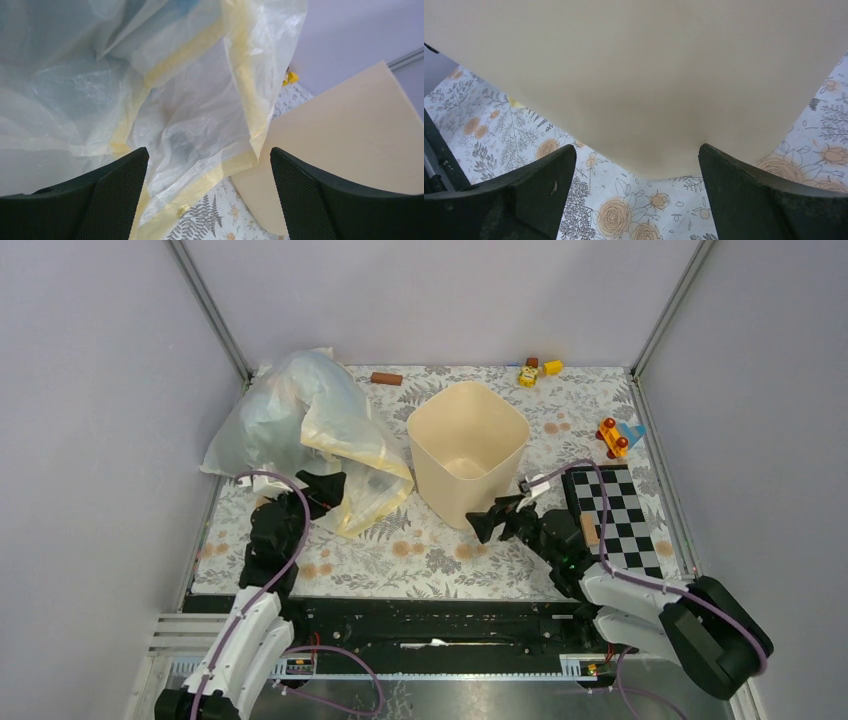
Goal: Put the trash bags into the trash bin
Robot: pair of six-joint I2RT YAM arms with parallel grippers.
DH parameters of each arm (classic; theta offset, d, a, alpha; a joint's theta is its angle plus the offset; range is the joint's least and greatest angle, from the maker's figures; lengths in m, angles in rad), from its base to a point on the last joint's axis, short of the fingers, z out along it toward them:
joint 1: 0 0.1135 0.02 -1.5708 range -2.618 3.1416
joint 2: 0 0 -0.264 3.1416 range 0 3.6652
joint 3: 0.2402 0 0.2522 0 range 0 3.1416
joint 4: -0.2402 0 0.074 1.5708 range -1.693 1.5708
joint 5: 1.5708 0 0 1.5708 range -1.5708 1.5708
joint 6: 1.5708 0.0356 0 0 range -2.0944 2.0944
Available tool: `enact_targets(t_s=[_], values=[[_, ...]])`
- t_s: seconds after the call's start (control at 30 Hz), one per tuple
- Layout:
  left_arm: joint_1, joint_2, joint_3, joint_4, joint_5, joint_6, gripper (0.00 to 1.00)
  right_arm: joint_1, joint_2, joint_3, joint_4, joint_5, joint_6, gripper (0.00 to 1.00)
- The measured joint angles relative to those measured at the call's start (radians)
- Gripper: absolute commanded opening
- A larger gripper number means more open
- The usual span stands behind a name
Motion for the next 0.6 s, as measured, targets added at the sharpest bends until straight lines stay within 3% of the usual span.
enact_targets(t_s=[0.23, 0.4, 0.6], values=[[0.0, 0.006, 0.073, -0.116, -0.101, -0.026, 0.86, 0.019, 0.19, 0.07, 0.057, 0.051, 0.032, 1.0], [0.0, 0.137, 0.15, -0.135, -0.148, -0.016, 0.74, 0.022, 0.357, 0.224, 0.049, 0.108, 0.052, 1.0], [0.0, 0.308, 0.235, -0.113, -0.156, 0.061, 0.75, 0.014, 0.466, 0.389, 0.015, 0.197, 0.049, 1.0]])
